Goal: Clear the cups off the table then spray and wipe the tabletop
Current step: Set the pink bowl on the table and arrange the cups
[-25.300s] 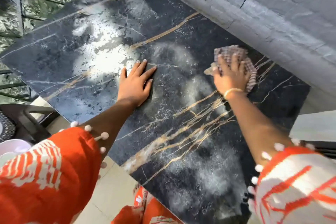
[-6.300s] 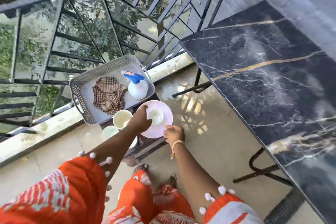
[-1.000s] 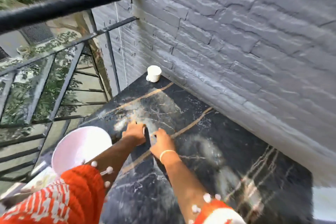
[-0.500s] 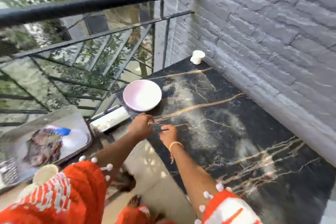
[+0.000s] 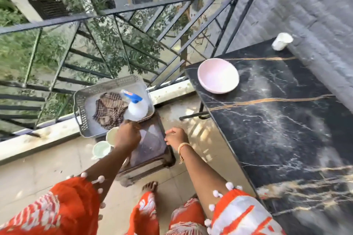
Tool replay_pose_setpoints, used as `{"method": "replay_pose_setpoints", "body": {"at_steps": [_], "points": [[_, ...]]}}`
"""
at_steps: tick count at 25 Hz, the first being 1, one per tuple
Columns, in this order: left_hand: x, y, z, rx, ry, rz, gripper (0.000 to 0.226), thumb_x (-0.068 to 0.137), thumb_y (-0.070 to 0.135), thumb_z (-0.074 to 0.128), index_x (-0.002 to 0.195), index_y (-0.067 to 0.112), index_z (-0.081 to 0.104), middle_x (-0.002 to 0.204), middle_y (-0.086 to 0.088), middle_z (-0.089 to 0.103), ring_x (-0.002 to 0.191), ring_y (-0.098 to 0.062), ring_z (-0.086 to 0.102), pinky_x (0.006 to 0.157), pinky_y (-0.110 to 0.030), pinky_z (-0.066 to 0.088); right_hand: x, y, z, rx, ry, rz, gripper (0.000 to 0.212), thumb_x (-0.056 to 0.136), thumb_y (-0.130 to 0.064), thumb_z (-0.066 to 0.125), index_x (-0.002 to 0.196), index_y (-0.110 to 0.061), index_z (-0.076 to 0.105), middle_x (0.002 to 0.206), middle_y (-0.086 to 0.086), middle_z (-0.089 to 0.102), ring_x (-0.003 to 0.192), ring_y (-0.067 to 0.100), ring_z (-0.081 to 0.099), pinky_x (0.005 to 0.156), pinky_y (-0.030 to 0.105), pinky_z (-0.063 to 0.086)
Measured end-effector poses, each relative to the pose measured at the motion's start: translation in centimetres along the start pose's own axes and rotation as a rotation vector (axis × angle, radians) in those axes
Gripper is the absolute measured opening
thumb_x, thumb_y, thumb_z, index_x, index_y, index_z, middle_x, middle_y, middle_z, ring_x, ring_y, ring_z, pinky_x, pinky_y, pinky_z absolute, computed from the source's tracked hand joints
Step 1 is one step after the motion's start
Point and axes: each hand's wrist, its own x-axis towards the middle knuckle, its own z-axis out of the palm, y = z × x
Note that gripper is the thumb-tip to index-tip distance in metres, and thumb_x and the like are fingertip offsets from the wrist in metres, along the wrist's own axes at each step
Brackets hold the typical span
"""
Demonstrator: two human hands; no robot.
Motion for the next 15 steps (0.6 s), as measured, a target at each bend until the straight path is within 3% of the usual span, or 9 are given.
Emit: {"method": "replay_pose_setpoints", "body": {"at_steps": [3,7,11,15], "points": [[-0.2,-5.4,-1.6,0.015,0.025,-0.090,0.029,0.076,0.012,0.064,0.103,0.014,0.073,0.112,-0.017,0.060,0.100,-0.040,0.061,0.084,-0.045,0.050,-0.7,-1.9,5.2,-0.159,-0.066,-0.010,0.033,0.077,-0.013,0.061,0.108,-0.022,0.067,0.114,0.004,0.069,0.105,0.024,0.063,0.094,0.029,0.050],[0.0,-11.2,-1.3,0.014,0.005,-0.148,0.044,0.075,0.004,0.056,0.119,0.010,0.058,0.115,-0.022,0.055,0.104,-0.045,0.056,0.085,-0.052,0.049,-1.2,-3.7,11.6,-0.336,-0.149,-0.129,0.048,0.079,-0.014,0.064,0.126,-0.019,0.054,0.123,0.010,0.061,0.116,0.030,0.057,0.097,0.034,0.047],[0.5,-15.9,0.1,-0.104,-0.025,-0.293,0.048,0.078,0.005,0.051,0.125,0.013,0.050,0.117,-0.024,0.053,0.112,-0.044,0.049,0.092,-0.051,0.046,-0.1,-4.5,15.7,-0.664,-0.190,-0.334,0.066,0.083,-0.004,0.056,0.141,-0.029,0.039,0.125,0.014,0.044,0.112,0.038,0.052,0.094,0.046,0.048],[0.9,-19.9,1.4,-0.158,-0.157,-0.433,0.046,0.091,0.007,0.052,0.135,-0.002,0.041,0.129,-0.033,0.051,0.123,-0.046,0.046,0.101,-0.044,0.037,1.5,-4.8,17.8,-0.932,-0.228,-0.370,0.049,0.091,-0.007,0.049,0.136,-0.025,0.049,0.126,0.016,0.043,0.113,0.039,0.052,0.093,0.044,0.046]]}}
